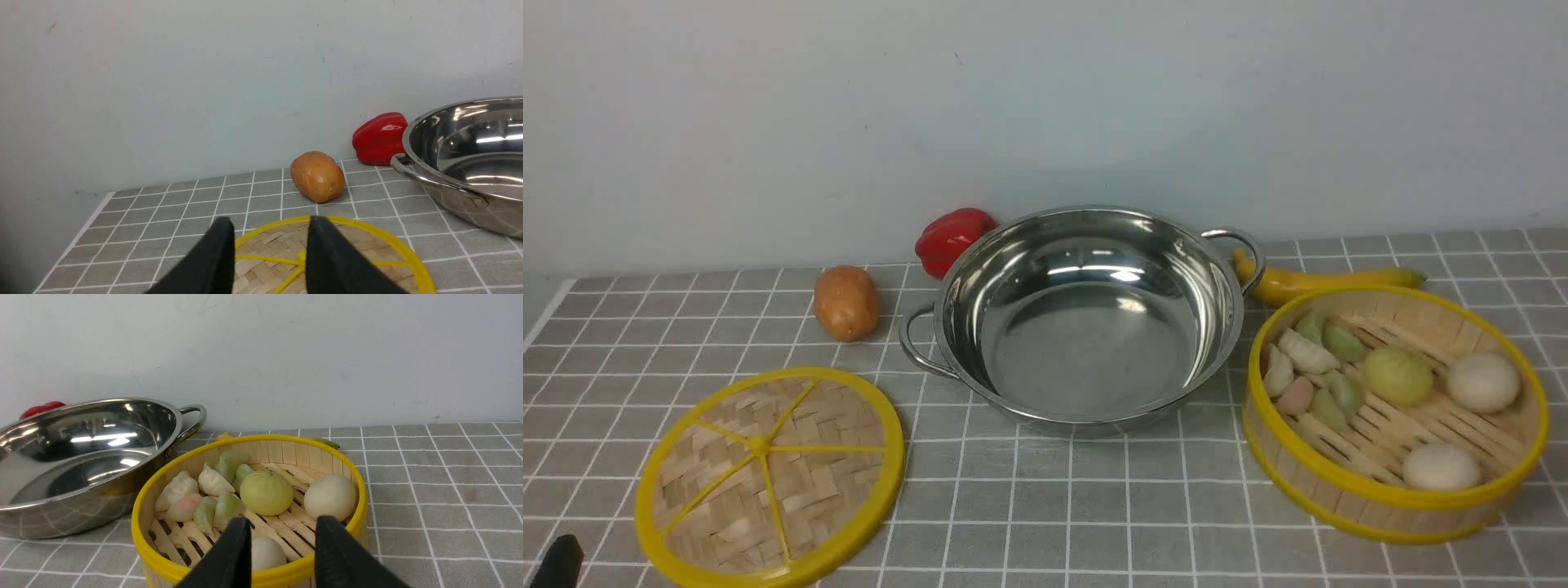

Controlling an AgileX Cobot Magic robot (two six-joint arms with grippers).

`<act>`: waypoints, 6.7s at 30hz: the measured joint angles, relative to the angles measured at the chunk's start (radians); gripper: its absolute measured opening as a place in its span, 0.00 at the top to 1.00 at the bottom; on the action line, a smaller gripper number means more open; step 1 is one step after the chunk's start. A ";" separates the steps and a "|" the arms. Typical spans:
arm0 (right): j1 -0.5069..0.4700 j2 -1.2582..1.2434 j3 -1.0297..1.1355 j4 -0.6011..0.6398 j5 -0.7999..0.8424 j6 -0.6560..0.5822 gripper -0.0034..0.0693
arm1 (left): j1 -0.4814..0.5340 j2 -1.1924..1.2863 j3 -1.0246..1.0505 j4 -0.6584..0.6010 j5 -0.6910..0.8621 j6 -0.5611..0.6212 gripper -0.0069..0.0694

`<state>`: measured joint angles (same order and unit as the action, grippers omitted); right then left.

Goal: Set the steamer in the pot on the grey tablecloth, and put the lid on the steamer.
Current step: 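Reach for and grasp the rim of the bamboo steamer holding the buns with the right gripper, then place the bamboo steamer basket of food into the steel pot with the right gripper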

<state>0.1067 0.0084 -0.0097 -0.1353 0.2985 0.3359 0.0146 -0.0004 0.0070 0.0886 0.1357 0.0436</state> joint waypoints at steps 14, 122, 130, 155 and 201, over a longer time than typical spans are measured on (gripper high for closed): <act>0.000 0.000 0.000 0.000 0.000 -0.001 0.62 | 0.000 0.000 0.000 0.000 0.000 0.000 0.59; -0.221 1.721 -0.940 0.228 0.402 -0.182 0.84 | 0.000 1.248 -0.718 -0.081 0.516 -0.059 0.59; -0.221 1.598 -0.939 0.130 0.605 -0.192 0.85 | 0.000 1.248 -0.718 -0.081 0.516 -0.058 0.59; 0.162 2.023 -1.948 0.301 0.949 -0.185 0.85 | 0.000 1.248 -0.718 -0.081 0.516 -0.058 0.59; 0.241 2.454 -2.335 0.341 0.943 -0.111 0.36 | 0.000 1.248 -0.718 -0.081 0.468 -0.056 0.59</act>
<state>0.3474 2.4620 -2.3445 0.2055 1.2413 0.2246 0.0146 1.2473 -0.7112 0.0075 0.6038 -0.0122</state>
